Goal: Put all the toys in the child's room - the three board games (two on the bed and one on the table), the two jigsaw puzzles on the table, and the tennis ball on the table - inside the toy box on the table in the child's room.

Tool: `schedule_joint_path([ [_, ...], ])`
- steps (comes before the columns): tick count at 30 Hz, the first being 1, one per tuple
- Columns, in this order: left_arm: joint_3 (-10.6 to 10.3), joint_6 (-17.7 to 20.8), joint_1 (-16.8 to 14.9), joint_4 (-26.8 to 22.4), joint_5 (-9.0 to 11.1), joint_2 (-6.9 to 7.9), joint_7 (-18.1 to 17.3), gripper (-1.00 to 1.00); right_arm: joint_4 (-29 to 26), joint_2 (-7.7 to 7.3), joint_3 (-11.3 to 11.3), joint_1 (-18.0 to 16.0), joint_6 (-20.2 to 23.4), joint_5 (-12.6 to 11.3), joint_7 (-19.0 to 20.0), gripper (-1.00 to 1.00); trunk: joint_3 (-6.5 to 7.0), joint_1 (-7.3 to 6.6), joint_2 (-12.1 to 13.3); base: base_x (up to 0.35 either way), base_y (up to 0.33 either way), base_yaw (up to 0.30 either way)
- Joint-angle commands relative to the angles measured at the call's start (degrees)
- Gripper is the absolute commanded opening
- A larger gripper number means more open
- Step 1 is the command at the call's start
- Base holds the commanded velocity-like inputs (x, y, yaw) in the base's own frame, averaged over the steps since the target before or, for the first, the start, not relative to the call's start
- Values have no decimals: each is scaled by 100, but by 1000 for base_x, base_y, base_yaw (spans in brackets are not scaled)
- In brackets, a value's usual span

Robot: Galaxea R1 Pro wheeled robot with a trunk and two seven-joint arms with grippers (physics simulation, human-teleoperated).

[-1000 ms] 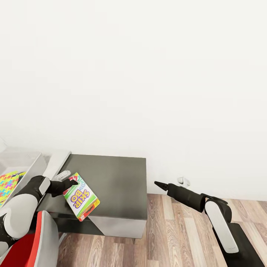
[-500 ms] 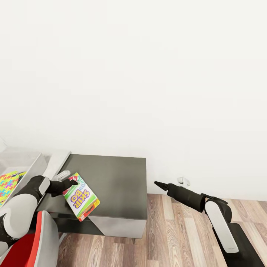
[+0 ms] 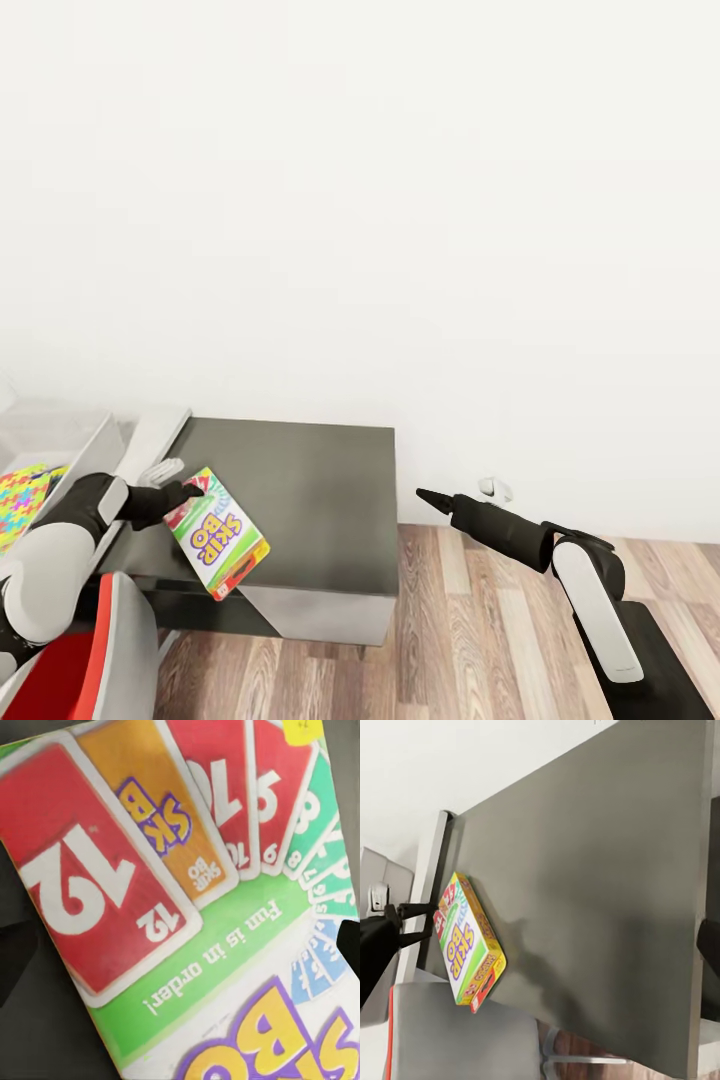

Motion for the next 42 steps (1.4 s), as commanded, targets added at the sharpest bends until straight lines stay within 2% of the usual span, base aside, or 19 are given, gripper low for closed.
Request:
schedule_joint_path([
  [1,40,23,-5,-13,-61,-2,-39,100,-3,-3,0,-5,18,31,32,100,-10,4,-11,94,44,0],
  [22,41,28,-4,-41,-60,-8,-37,100,-3,-3,0,-5,18,30,32,100,-15,4,-11,36,16,0],
  [42,39,30,-3,-39,-62,-9,-29,100,-1,-3,0,-5,18,30,32,100,-97,4,-11,-9,39,0],
])
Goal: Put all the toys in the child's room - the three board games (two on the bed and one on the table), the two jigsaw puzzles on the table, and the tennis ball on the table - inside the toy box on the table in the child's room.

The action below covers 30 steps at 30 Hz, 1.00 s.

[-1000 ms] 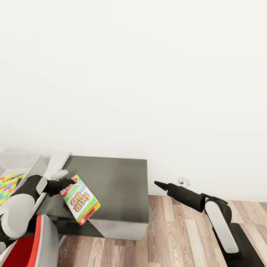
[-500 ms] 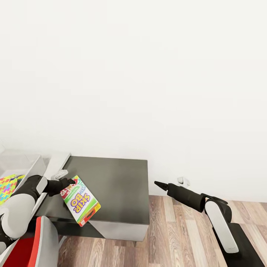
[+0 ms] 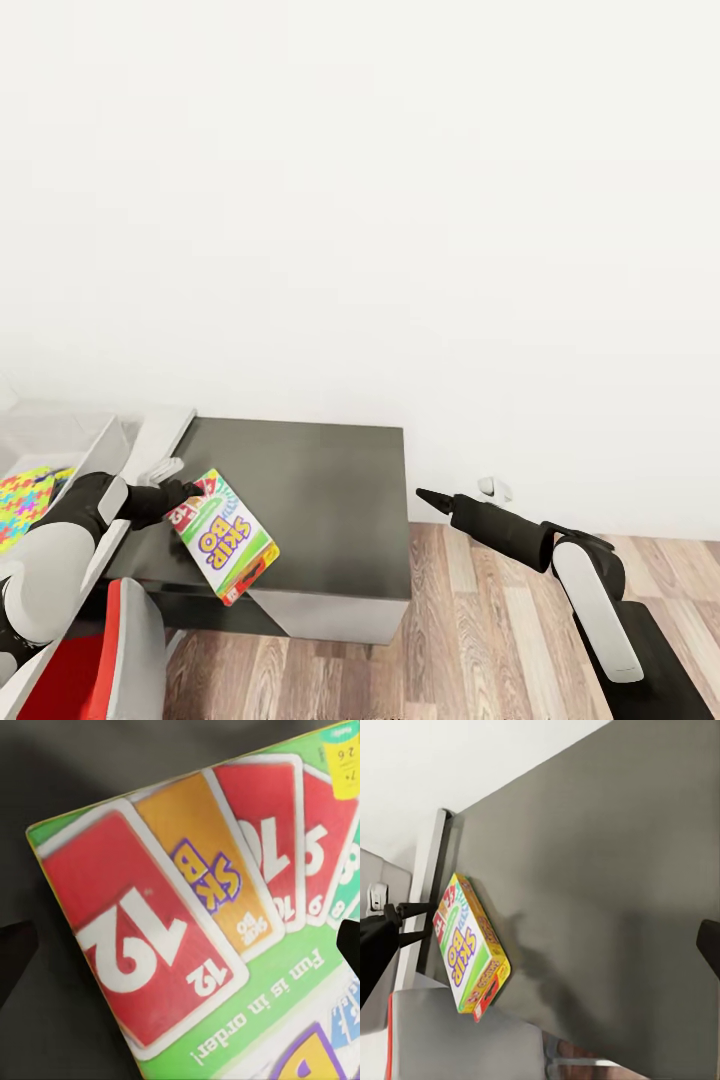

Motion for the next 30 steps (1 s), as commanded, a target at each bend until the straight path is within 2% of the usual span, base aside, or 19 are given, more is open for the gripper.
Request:
schedule_joint_path([
  [1,41,25,-6,-6,-60,-4,-38,100,-1,-3,0,-5,17,32,32,100,-16,3,-11,-5,18,0],
  [30,15,23,-6,-8,-58,-12,-37,100,-4,-3,0,-5,26,31,41,100,-215,3,-11,0,1,0],
])
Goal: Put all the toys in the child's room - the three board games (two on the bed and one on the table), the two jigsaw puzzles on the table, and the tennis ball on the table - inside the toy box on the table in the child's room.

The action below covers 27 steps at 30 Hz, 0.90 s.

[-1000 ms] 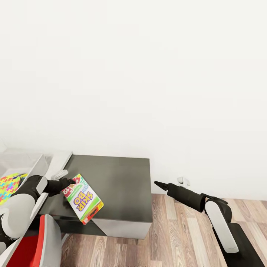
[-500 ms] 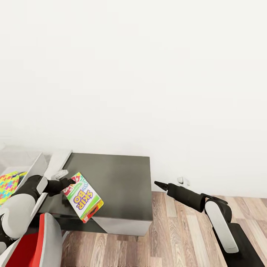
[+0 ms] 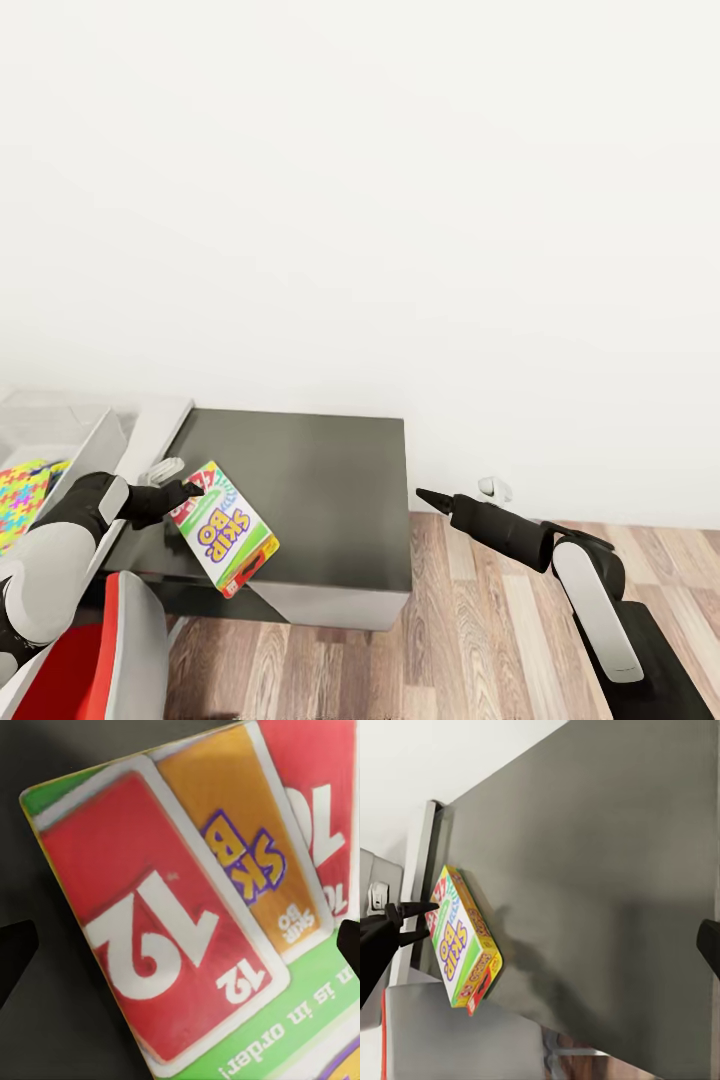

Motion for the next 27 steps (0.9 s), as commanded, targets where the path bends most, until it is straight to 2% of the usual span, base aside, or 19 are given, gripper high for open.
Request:
schedule_joint_path([
  [1,41,25,-6,-6,-61,-3,-40,100,-2,-3,0,-4,15,31,32,100,-18,3,-11,0,-31,0],
  [10,46,22,-6,-6,-61,-3,-43,100,-2,-5,0,-4,17,31,32,100,-88,3,-11,0,-154,0],
  [27,33,17,-6,-6,-61,-12,-52,100,-3,-7,0,-4,17,31,41,100,-94,3,-11,0,-133,0],
])
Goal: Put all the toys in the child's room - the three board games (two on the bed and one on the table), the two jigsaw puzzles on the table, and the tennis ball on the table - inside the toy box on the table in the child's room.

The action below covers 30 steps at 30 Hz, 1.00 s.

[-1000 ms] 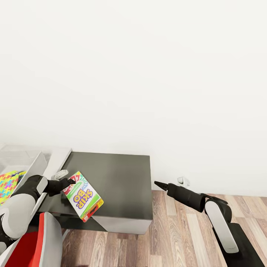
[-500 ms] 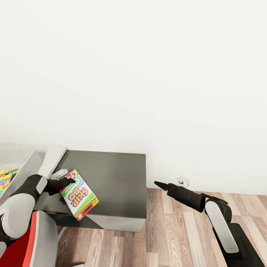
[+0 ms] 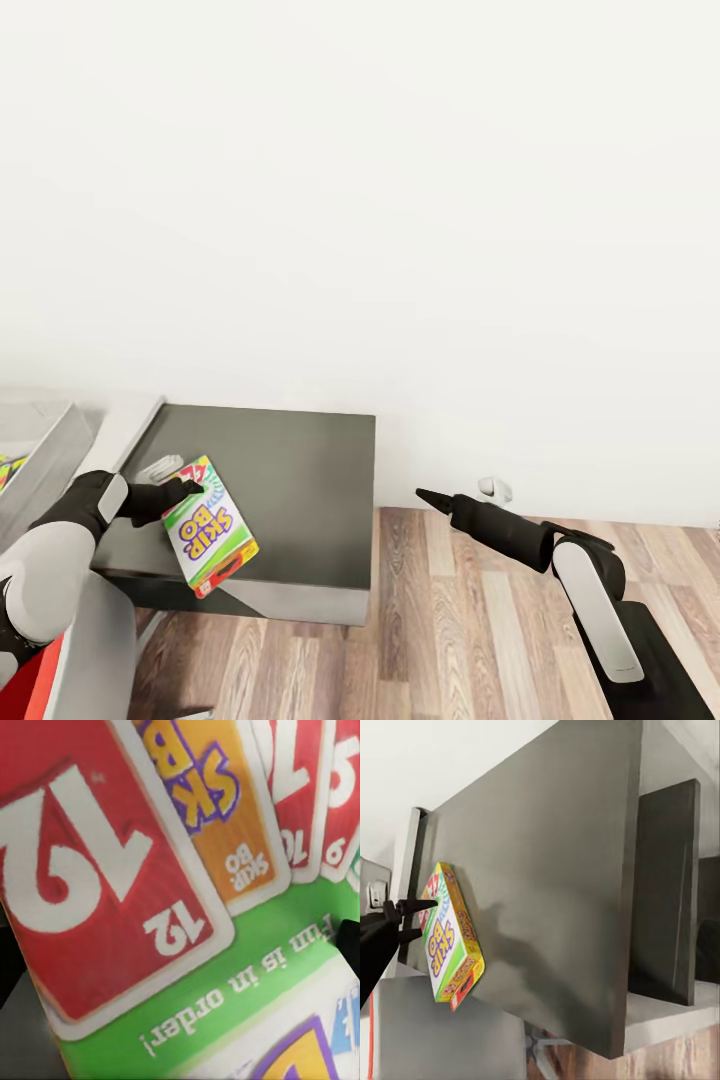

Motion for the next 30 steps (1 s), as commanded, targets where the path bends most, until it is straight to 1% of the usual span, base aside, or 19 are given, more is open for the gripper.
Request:
schedule_joint_path([
  [1,23,23,-1,59,-108,-5,-41,100,-1,-3,1,-4,16,33,33,100,-10,4,-8,0,-74,0],
  [9,22,-204,-1,59,-117,-14,-53,100,1,-5,1,-4,16,33,33,100,-10,4,-8,0,-147,0],
  [13,22,-219,-1,59,-117,-14,-74,100,0,-7,1,-4,16,33,33,100,-10,4,-8,0,-49,0],
  [20,22,-222,-1,59,-118,-14,-93,100,-1,-6,1,-4,16,33,33,100,-10,4,-8,0,-163,-2],
  [26,22,-223,-1,59,-118,-16,-94,100,-1,0,9,-4,16,33,33,100,15,4,-8,0,-154,-109],
  [30,22,-223,-1,59,-120,-22,-94,100,-1,1,8,-4,16,33,33,100,20,4,-8,0,-104,-30],
])
